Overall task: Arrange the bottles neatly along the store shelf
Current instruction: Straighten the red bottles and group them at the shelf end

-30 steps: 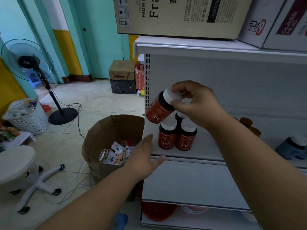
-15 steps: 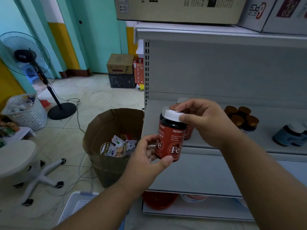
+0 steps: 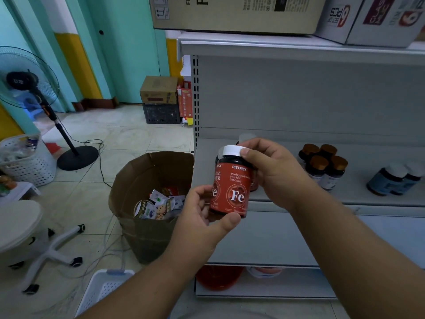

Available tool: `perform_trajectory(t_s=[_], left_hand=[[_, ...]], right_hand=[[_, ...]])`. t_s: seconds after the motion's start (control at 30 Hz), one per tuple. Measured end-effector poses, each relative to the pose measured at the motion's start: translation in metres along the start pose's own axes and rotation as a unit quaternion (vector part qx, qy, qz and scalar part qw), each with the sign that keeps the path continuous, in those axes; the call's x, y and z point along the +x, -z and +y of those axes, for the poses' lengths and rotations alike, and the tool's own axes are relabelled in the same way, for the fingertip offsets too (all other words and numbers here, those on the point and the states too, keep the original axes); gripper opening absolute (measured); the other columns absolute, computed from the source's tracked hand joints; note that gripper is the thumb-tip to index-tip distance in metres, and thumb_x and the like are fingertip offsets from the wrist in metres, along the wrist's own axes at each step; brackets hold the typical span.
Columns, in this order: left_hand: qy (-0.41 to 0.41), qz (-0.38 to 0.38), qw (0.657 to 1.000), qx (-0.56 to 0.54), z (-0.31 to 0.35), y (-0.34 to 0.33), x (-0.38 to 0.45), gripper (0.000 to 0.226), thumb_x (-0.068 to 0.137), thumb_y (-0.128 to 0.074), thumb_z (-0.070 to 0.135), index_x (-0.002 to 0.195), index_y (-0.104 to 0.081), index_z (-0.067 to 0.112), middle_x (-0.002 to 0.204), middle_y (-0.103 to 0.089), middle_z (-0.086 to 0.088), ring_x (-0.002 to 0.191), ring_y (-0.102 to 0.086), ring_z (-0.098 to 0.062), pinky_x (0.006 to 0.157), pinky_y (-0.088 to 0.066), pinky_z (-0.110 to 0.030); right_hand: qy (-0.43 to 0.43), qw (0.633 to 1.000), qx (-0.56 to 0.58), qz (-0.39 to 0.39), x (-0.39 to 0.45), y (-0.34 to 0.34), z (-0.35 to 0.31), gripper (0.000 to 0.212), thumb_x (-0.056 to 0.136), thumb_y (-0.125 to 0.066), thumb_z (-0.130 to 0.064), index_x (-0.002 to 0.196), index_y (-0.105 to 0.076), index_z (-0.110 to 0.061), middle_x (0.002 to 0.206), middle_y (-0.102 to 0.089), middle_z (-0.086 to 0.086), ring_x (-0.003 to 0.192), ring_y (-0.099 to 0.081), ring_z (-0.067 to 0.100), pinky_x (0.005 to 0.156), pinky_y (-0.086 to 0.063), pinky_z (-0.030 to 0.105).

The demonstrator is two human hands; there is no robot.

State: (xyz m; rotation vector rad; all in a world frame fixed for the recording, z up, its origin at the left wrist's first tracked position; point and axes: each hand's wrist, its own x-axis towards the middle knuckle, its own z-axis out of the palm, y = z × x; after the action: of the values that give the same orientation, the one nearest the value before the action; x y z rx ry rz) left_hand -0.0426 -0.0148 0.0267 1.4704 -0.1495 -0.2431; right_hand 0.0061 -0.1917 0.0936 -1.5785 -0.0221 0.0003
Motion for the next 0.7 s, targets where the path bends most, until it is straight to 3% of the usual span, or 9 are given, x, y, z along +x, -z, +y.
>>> perform_trajectory(t_s=[0.1, 0.2, 0.3, 0.43, 0.5, 0.6, 0.7], left_hand=[[0.018, -0.002, 1.0, -0.015, -0.001, 0.002, 0.002, 0.073, 0.054, -0.081, 0.044, 0.118, -0.047, 0.035, 0.121, -0.064, 0.001, 0.108, -0.066, -0.009, 0.089, -0.056, -0.027], [0.025, -0.008, 0.999, -0.033, -0.005, 0.005, 0.003, 0.066, 0.067, -0.081, 0.044, 0.124, -0.05, 0.029, 0.119, -0.067, -0.002, 0.108, -0.067, -0.014, 0.095, -0.055, -0.036], [0.038, -0.016, 0.998, -0.045, -0.01, 0.009, 0.004, 0.074, 0.065, -0.08, 0.051, 0.129, -0.052, 0.026, 0.117, -0.068, 0.001, 0.112, -0.066, -0.02, 0.099, -0.052, -0.043], [0.052, -0.012, 0.996, -0.071, -0.01, 0.007, 0.008, 0.087, 0.058, -0.086, 0.049, 0.132, -0.048, 0.023, 0.121, -0.066, -0.003, 0.113, -0.065, -0.023, 0.098, -0.053, -0.045], [0.058, -0.006, 0.993, -0.103, -0.01, 0.007, 0.009, 0.077, 0.064, -0.084, 0.037, 0.13, -0.047, 0.018, 0.117, -0.068, -0.007, 0.11, -0.067, -0.027, 0.096, -0.054, -0.047], [0.073, -0.036, 0.982, -0.173, -0.011, 0.009, 0.007, 0.068, 0.074, -0.078, 0.034, 0.131, -0.051, 0.01, 0.12, -0.065, -0.02, 0.111, -0.064, -0.037, 0.093, -0.054, -0.045], [0.071, -0.044, 0.979, -0.186, -0.013, 0.011, 0.005, 0.069, 0.073, -0.073, 0.042, 0.132, -0.055, 0.01, 0.121, -0.065, -0.02, 0.116, -0.062, -0.037, 0.098, -0.051, -0.047]], right_hand=[[0.007, 1.0, -0.008, 0.01, -0.001, -0.006, 0.001, 0.016, 0.089, -0.064, -0.028, 0.097, -0.06, -0.015, 0.088, -0.07, 0.002, 0.082, -0.067, 0.022, 0.066, -0.051, 0.037], [-0.011, 1.0, 0.008, -0.017, -0.001, -0.006, 0.003, 0.019, 0.091, -0.062, -0.031, 0.098, -0.057, -0.014, 0.094, -0.065, 0.008, 0.086, -0.06, 0.028, 0.07, -0.044, 0.04], [-0.015, 0.999, 0.032, -0.03, -0.001, -0.005, 0.003, 0.024, 0.081, -0.062, -0.032, 0.098, -0.059, -0.015, 0.094, -0.065, 0.01, 0.087, -0.058, 0.029, 0.073, -0.042, 0.043], [0.018, 1.0, 0.008, 0.014, 0.0, -0.012, 0.004, 0.019, 0.085, -0.071, -0.027, 0.089, -0.056, -0.016, 0.079, -0.063, 0.004, 0.07, -0.055, 0.02, 0.054, -0.042, 0.027], [0.015, 1.0, 0.014, 0.011, 0.0, -0.016, 0.005, 0.015, 0.088, -0.067, -0.025, 0.088, -0.055, -0.016, 0.076, -0.062, 0.0, 0.064, -0.055, 0.013, 0.051, -0.042, 0.023], [-0.007, 0.998, 0.058, -0.036, 0.0, -0.016, 0.004, 0.008, 0.089, -0.058, -0.025, 0.091, -0.058, -0.017, 0.085, -0.063, 0.003, 0.076, -0.058, 0.017, 0.064, -0.047, 0.029], [0.004, 0.997, 0.066, -0.031, -0.002, -0.013, 0.003, 0.01, 0.083, -0.062, -0.025, 0.091, -0.061, -0.018, 0.088, -0.065, 0.004, 0.084, -0.059, 0.023, 0.07, -0.047, 0.037]])
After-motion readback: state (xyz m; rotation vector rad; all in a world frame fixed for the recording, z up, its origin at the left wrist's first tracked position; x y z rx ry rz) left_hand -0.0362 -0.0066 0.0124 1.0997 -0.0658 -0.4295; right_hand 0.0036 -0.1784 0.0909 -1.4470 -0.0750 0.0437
